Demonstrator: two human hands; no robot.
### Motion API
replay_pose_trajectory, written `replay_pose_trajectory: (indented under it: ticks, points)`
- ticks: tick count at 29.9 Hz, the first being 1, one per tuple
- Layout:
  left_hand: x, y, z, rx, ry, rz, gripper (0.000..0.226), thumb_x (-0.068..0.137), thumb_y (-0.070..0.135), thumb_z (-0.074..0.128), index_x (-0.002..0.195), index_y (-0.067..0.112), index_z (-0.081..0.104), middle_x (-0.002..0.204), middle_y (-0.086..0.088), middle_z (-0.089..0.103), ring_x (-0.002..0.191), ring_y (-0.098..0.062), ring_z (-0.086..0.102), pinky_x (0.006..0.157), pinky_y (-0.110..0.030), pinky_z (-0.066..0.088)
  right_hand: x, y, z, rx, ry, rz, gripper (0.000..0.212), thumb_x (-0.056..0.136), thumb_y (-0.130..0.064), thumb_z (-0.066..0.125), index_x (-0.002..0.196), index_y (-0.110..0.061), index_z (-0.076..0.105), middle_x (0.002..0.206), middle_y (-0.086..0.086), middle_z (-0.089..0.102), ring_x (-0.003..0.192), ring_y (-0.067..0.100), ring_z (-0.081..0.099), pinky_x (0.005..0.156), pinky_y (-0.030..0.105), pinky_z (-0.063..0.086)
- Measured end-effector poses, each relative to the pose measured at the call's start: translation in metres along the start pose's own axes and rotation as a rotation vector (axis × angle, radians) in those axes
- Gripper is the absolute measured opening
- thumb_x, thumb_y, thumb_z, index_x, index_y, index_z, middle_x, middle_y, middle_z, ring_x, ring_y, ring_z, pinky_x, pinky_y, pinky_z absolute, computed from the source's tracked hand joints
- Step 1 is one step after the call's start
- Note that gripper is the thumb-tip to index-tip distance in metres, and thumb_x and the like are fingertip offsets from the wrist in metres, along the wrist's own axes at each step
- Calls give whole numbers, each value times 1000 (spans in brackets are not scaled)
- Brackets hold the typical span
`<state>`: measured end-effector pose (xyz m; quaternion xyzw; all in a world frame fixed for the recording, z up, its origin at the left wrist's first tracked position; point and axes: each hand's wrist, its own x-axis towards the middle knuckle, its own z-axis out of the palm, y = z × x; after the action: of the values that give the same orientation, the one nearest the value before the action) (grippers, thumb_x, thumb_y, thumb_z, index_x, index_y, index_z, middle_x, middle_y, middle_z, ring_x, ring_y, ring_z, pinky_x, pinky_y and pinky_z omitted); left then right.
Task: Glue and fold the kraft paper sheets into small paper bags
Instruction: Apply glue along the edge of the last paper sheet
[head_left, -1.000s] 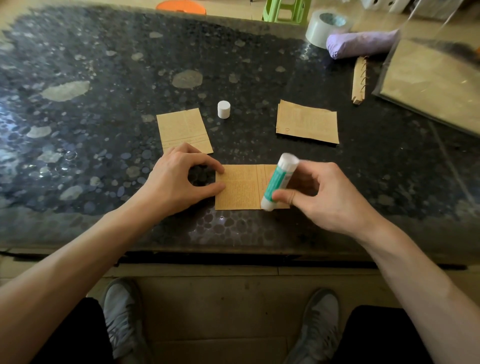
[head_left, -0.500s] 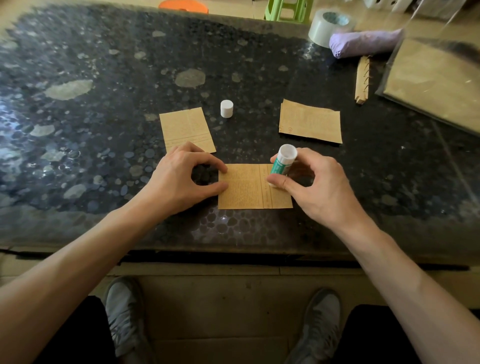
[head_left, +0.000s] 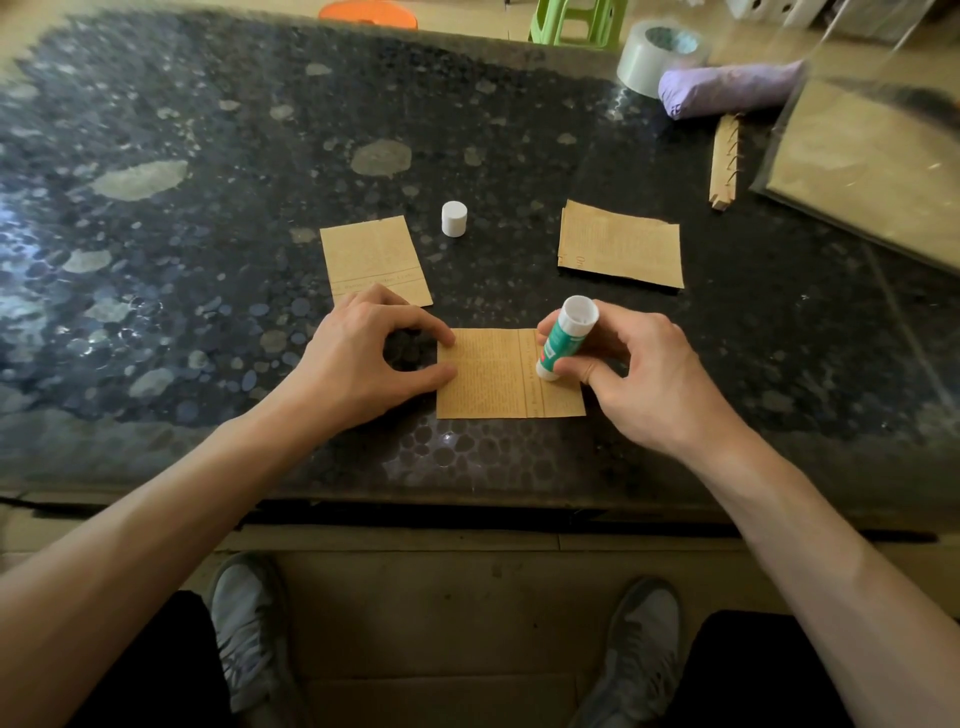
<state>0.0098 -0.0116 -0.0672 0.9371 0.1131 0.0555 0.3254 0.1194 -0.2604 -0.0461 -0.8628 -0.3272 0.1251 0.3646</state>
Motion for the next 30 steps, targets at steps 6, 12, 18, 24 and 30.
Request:
replay_pose_trajectory:
  ticks: [6,12,18,24,30]
  points:
    - [0,-1,1,0,6,3,35,76,56,74,108,41,73,113,7,54,114,-14,48,102,-46,45,-2,-2,-2,-66,47,7,38,85,-39,82,120,-32,70,108,-25,66,99,-9,61,82,3,44]
    - [0,-1,2,-2,3,3,37,74,58,72,108,42,73,113,7,55,115,-14,48,102,-46,45,-3,-2,-6,-68,19,20,39,80,-43,85,115,-33,71,112,-19,72,104,-4,65,90,11,49]
    - [1,-2,1,7,11,5,34,77,55,75,108,42,73,114,7,54,115,-14,47,102,-45,45,-4,-2,-9,-37,-55,0,33,83,-34,84,115,-31,74,113,-18,74,111,0,66,103,31,55]
    - [0,-2,1,1,10,6,36,75,57,73,107,42,73,113,7,54,114,-13,47,103,-46,44,-7,-2,-11,6,-136,-8,29,90,-19,79,114,-35,73,115,-20,72,116,0,64,108,38,52]
    - [0,-1,1,1,4,4,37,75,58,72,108,42,73,114,8,54,115,-15,48,103,-47,45,-15,-4,-11,29,-161,-44,33,93,-7,75,111,-34,73,110,-23,72,113,-6,64,105,29,52]
